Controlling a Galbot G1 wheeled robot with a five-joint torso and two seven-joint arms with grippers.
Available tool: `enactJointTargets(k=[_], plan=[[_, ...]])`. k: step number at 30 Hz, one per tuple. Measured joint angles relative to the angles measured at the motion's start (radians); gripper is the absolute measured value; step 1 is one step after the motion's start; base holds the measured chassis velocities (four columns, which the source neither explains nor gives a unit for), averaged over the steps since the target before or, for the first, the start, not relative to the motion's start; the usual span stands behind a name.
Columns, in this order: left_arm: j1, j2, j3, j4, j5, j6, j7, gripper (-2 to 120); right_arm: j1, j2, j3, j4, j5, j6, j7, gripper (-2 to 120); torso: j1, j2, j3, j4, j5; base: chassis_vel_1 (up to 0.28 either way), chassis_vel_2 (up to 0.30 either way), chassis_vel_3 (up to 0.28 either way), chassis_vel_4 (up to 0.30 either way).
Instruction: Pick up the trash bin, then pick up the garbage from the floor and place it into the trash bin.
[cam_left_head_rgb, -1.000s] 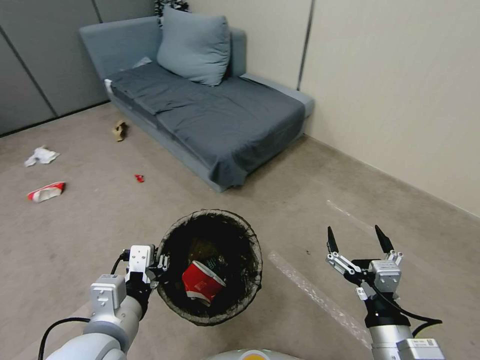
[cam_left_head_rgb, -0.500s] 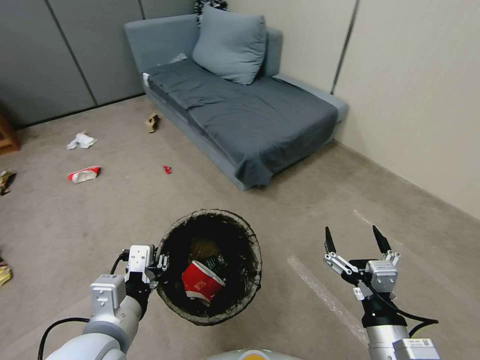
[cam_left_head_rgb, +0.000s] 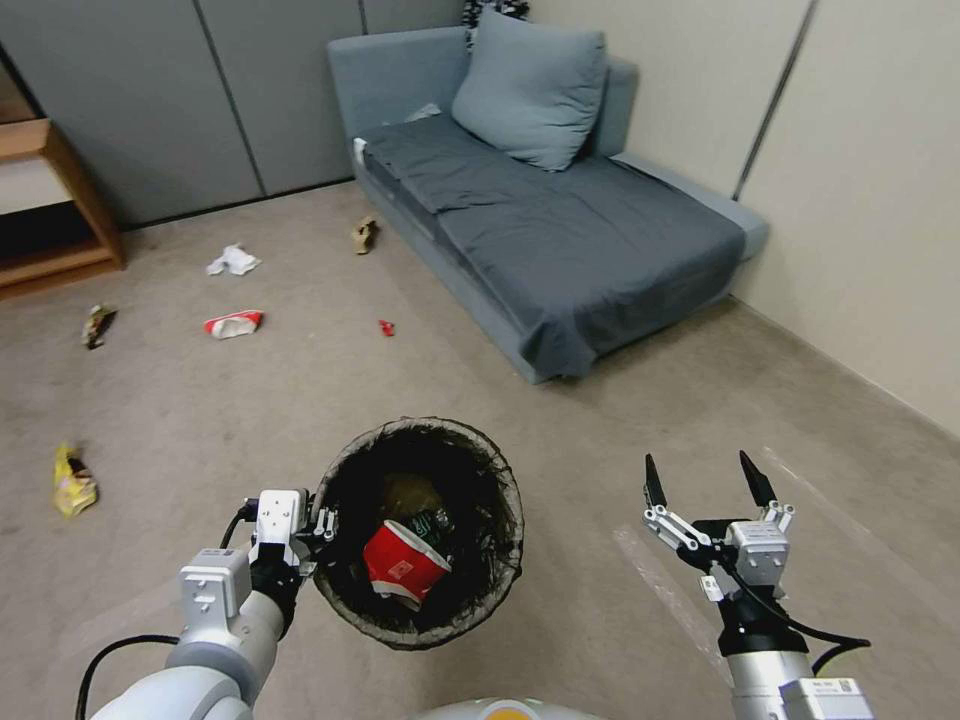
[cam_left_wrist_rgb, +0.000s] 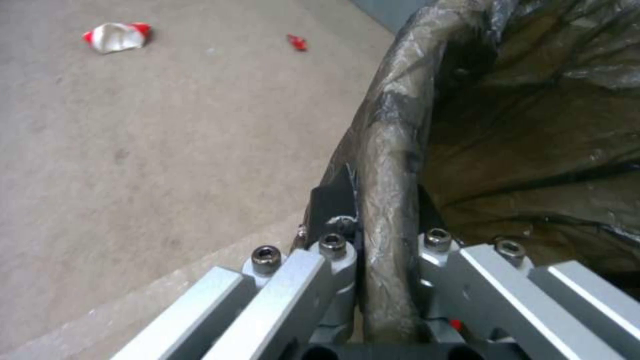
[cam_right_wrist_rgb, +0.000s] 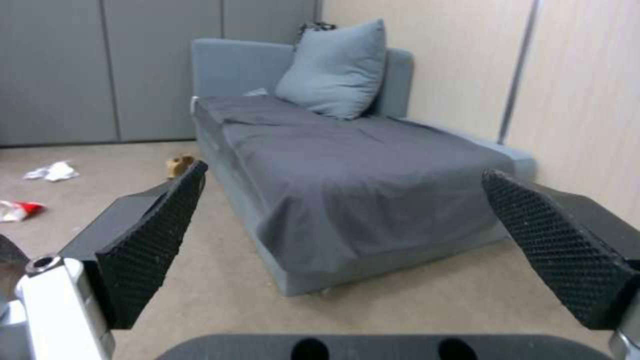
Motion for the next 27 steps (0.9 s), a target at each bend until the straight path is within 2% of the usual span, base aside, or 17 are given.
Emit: enactJointTargets(k=[27], plan=[[0.008, -0.005, 0.0, 0.0, 0.009, -0.003, 0.001, 2, 0.002, -0.005, -0.015, -0.003, 0.011, -0.017, 0.018, 100, 0.0, 0.0, 0.0, 0.0, 0.0, 0.062, 0.072, 0.072, 0.067]])
